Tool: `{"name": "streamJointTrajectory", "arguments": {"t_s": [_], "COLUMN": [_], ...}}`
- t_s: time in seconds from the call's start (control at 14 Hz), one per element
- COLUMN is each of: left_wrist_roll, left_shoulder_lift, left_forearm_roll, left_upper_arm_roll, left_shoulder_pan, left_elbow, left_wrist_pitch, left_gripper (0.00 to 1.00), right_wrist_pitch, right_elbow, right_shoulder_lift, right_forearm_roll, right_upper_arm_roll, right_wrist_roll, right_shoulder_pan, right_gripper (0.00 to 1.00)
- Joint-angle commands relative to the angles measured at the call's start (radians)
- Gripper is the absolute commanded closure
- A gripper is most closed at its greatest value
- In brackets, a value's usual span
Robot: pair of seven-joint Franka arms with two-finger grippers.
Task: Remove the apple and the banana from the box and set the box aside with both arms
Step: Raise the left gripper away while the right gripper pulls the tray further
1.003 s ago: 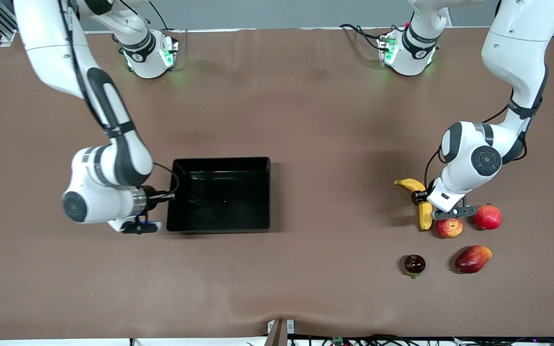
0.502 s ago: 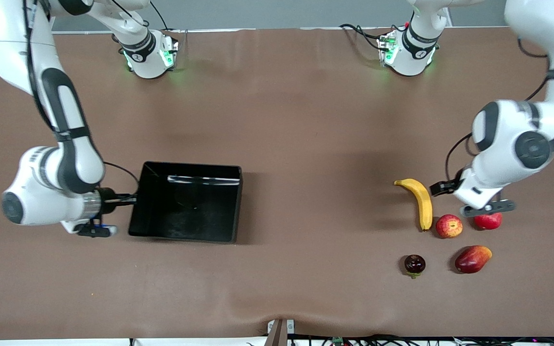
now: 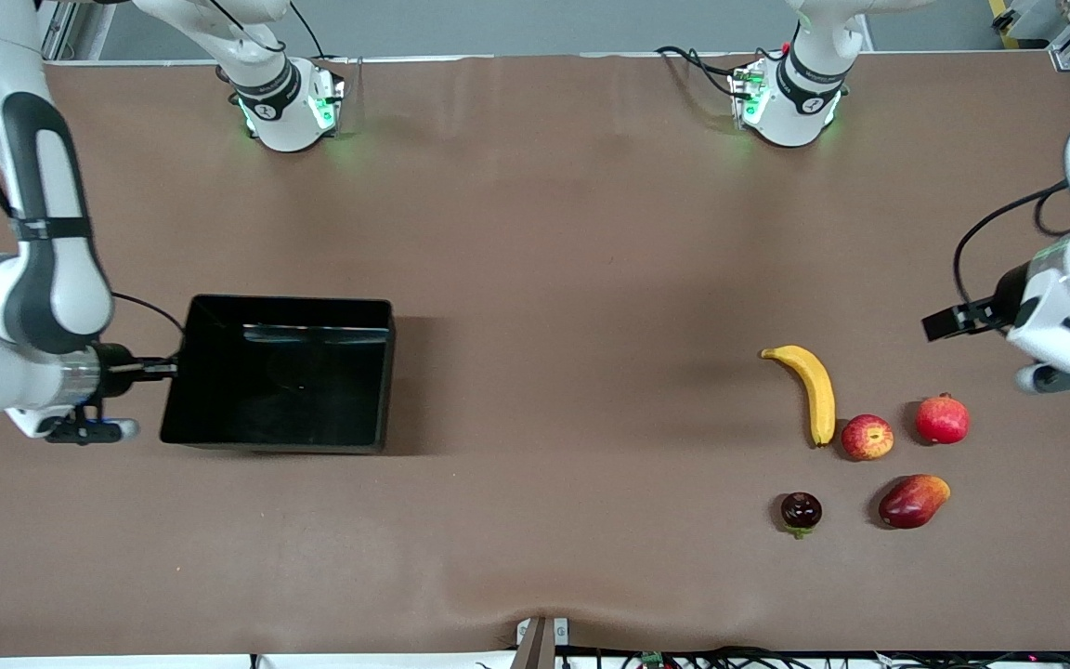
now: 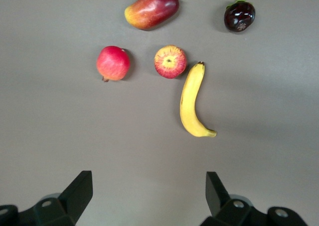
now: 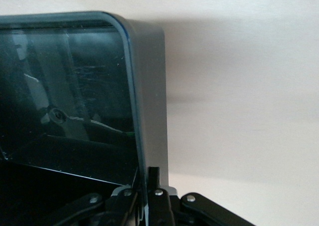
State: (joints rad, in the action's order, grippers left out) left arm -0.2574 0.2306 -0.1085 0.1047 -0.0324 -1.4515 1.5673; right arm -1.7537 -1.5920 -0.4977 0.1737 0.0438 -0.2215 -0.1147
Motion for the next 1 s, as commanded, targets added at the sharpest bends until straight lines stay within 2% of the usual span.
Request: {"name": "streamJointTrajectory", "arguments": {"t_s": [0.0,0.14,0.29,0.43,0.93], "left_wrist_roll": [0.007,0.009,0.088,0.156,0.158], "left_shoulder_lift": [-0.091,-0.143,-0.18,-0.221,-0.298], "left_forearm_roll": [-0.016,-0.007,0.0,0.001,0.024], "left_upper_arm_roll": [0.013,0.015,0.016,0.013,0.013], "left_shoulder_pan": [-0.004,-0.004,-0.006,-0.007,-0.012], "left_elbow": [0.003,-0.001,-0.01,-0.033,-0.084], "left_wrist_pitch": [-0.062,-0.095,-0.105,-0.109,-0.109], "left_gripper": [0.0,0.0,0.0,0.0,0.0], "right_wrist_pitch": [0.014,0.013,0.013,0.011,0.0], "right_elbow": [-0.014,-0.013,-0.014,-0.013,-0.009], "right_shoulder_lift": [0.021,0.018,0.016,0.011,-0.042], "right_forearm_roll": [-0.032,-0.056,-0.088,-0.091,-0.08], "right_upper_arm_roll": [-0.015,-0.015,-0.015,-0.015,-0.015], "right_wrist_roll": [-0.065,-0.1,-0.102,-0.107,-0.119], "right_shoulder_pan": [-0.058,-0.094,-0.12,-0.16,-0.207], "right_gripper": [1.0,1.0,1.0,1.0,1.0]}}
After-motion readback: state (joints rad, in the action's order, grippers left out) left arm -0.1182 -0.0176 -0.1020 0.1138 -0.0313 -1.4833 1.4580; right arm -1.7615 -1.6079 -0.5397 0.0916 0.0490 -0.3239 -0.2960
